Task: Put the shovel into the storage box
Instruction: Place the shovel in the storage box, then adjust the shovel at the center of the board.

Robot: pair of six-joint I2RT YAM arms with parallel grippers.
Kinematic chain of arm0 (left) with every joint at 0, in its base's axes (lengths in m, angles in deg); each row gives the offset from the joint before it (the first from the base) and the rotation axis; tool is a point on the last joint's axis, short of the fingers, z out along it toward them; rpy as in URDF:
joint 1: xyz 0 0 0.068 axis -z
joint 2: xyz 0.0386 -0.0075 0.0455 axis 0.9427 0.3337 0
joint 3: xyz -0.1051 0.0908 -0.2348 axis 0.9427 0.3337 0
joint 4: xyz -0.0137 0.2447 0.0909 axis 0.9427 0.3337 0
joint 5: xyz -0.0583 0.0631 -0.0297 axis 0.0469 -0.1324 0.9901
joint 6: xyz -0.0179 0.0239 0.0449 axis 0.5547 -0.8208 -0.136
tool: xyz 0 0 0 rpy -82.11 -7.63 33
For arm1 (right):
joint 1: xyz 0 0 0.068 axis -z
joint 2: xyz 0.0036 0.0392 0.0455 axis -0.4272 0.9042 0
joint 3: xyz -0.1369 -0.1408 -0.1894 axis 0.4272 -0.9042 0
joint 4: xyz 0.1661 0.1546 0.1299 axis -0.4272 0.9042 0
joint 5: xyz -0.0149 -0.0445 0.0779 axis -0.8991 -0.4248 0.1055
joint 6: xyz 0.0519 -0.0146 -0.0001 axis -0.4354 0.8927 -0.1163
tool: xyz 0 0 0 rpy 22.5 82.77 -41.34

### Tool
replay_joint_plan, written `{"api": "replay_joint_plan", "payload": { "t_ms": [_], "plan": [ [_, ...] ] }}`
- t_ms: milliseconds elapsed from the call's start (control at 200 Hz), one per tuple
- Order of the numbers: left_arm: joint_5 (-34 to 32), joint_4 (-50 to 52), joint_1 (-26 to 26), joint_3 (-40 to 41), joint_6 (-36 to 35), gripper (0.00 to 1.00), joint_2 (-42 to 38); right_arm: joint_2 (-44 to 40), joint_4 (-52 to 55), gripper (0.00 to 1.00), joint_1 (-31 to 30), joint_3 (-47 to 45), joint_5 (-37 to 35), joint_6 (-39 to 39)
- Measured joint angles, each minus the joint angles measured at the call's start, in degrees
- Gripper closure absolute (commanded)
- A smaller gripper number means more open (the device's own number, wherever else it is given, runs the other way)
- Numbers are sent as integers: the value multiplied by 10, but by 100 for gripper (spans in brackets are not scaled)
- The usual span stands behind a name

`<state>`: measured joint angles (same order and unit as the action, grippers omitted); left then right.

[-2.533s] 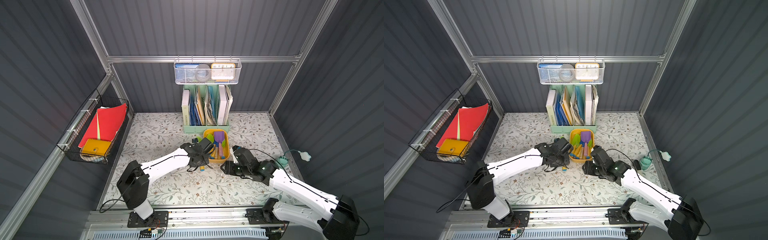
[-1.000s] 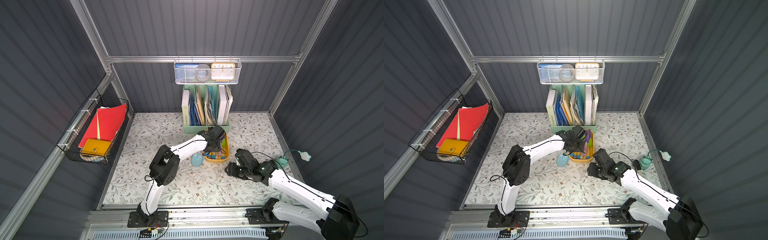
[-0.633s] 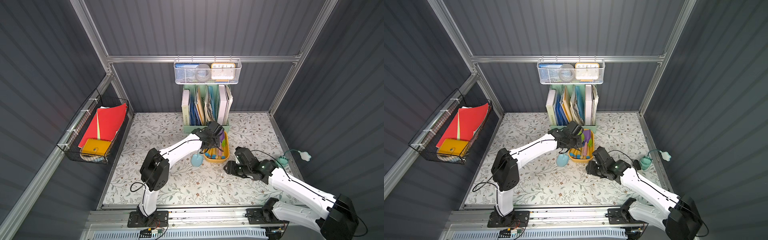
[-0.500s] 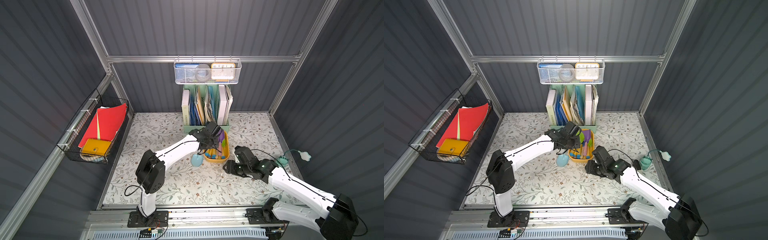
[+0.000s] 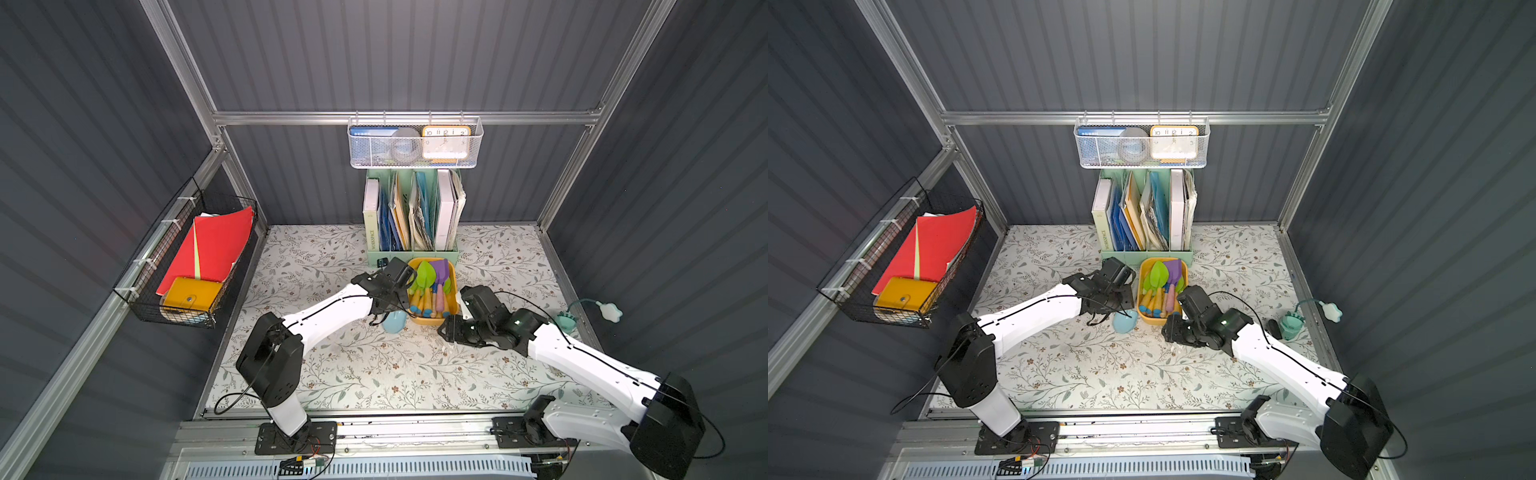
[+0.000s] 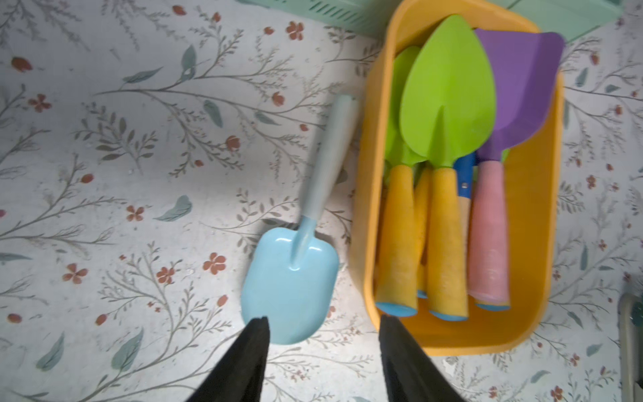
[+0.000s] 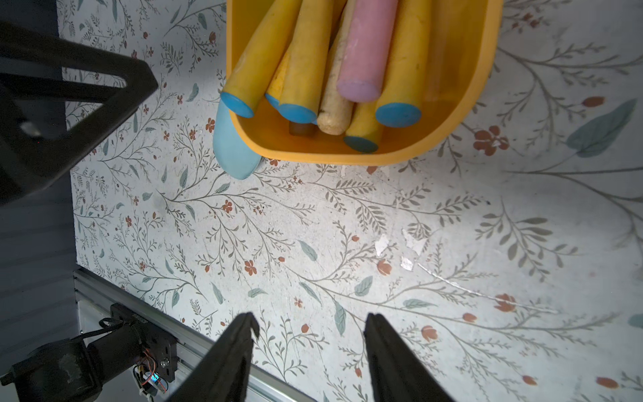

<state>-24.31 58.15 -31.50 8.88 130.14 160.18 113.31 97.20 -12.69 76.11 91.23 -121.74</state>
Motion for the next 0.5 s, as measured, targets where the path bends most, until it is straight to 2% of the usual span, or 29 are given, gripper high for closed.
{"api": "replay_joint_plan", "payload": {
  "t_ms": [235,500],
  "plan": [
    [0,-50,-25,18,-5,42,28,10,0,44,-1,5,2,2],
    [7,-84,-26,-22,-22,39,120,7,1,44,-1,5,-4,2]
  ]
}}
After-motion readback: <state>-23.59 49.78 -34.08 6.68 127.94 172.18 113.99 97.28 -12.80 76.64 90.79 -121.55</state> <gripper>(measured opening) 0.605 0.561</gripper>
